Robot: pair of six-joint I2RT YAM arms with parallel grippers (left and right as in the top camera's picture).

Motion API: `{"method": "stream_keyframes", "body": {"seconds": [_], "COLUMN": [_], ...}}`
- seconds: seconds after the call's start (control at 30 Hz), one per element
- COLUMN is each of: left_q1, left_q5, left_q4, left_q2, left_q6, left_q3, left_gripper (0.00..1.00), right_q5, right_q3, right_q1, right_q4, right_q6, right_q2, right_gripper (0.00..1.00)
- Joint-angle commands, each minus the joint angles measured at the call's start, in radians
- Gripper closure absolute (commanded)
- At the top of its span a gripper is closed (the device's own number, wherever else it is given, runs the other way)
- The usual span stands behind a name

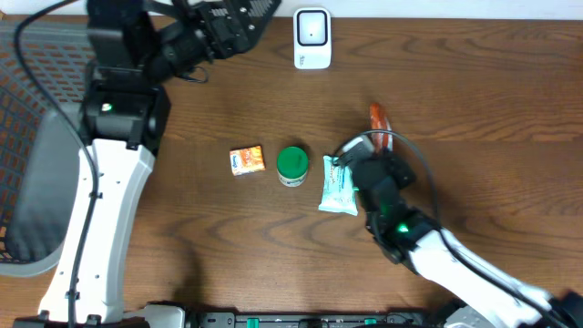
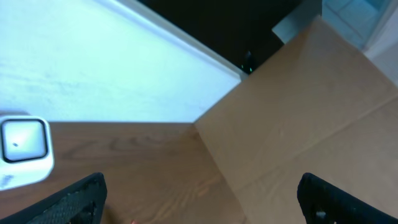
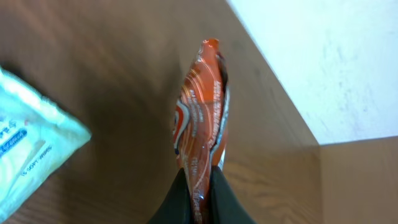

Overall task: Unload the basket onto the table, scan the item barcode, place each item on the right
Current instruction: 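Release the left gripper and pull the snack bar back with the right gripper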

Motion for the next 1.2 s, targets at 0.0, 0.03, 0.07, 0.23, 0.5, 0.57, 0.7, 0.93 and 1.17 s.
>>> {"method": "stream_keyframes", "body": {"seconds": [0.0, 0.03, 0.07, 0.23, 0.5, 0.57, 0.7, 0.93, 1.17], "left_q1": [0.023, 0.027, 0.029, 0.034, 0.034, 0.034, 0.034, 0.034, 0.034], "left_q5": [0.014, 0.018, 0.018, 0.016, 0.016, 0.016, 0.016, 0.016, 0.016], "left_q4": [0.000, 0.000, 0.000, -0.015, -0.015, -0.015, -0.019, -0.022, -0.022], "left_q2": [-0.024, -0.024, -0.024, -0.024, -0.024, -0.024, -0.024, -0.024, -0.024], "left_q6": [0.017, 0.017, 0.017, 0.018, 0.017, 0.017, 0.017, 0.017, 0.017], "left_q3": [0.011, 0.011, 0.011, 0.011, 0.011, 0.011, 0.011, 0.011, 0.011], "left_gripper": [0.02, 0.02, 0.02, 0.02, 0.02, 0.02, 0.02, 0.02, 0.02], "right_q5": [0.163, 0.196, 0.230, 0.270, 0.193, 0.166, 0.135, 0.134, 0.127], "right_q3": [0.023, 0.023, 0.023, 0.023, 0.023, 0.023, 0.023, 0.023, 0.027], "right_q1": [0.038, 0.048, 0.061, 0.145, 0.240, 0.241, 0.241, 0.241, 0.241], "right_q4": [0.043, 0.058, 0.073, 0.094, 0.071, 0.048, 0.019, 0.020, 0.029], "right_q6": [-0.017, -0.034, -0.053, -0.086, 0.044, 0.092, 0.137, 0.132, 0.145], "right_q2": [0.145, 0.188, 0.229, 0.338, 0.341, 0.341, 0.341, 0.341, 0.330], "right_gripper": [0.99, 0.99, 0.99, 0.99, 0.99, 0.99, 0.99, 0.99, 0.99]}}
